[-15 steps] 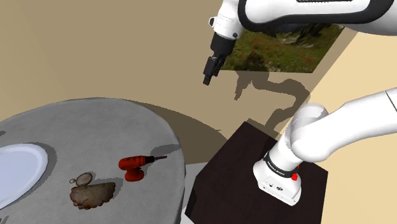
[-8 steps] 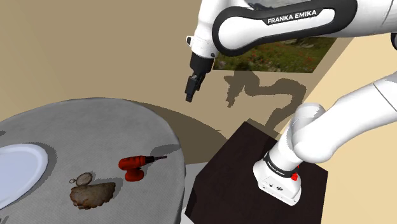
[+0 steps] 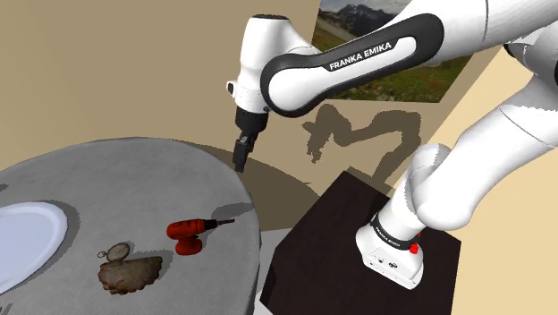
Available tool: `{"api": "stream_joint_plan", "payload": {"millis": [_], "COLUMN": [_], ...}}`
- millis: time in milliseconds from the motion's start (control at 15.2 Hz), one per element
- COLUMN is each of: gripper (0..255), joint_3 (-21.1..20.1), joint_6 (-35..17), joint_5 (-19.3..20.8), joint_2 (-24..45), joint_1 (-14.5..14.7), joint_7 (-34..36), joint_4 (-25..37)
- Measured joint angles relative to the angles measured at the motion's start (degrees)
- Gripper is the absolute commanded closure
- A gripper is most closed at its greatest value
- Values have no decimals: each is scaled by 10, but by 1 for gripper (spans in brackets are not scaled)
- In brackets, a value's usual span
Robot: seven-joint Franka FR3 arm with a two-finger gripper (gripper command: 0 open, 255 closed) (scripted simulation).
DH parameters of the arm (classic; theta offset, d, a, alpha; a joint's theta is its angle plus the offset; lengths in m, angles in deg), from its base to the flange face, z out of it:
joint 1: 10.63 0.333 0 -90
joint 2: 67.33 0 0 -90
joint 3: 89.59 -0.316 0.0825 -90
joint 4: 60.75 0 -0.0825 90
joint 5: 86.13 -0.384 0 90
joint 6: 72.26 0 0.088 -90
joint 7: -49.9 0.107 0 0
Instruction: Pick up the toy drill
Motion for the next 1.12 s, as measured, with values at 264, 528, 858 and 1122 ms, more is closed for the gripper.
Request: {"api": "stream_joint_plan", "payload": {"millis": [264, 528, 858, 1122], "gripper": [0, 0, 0, 0], "joint_3": [-24, -46, -66, -68], "joint_6": [-50, -88, -120, -143], "joint_5": [1, 11, 37, 47], "joint_2": [69, 139, 230, 261], "joint_1": [20, 40, 66, 74], "joint_7": [-2, 1, 9, 11], "joint_4": [17, 47, 101, 107]}}
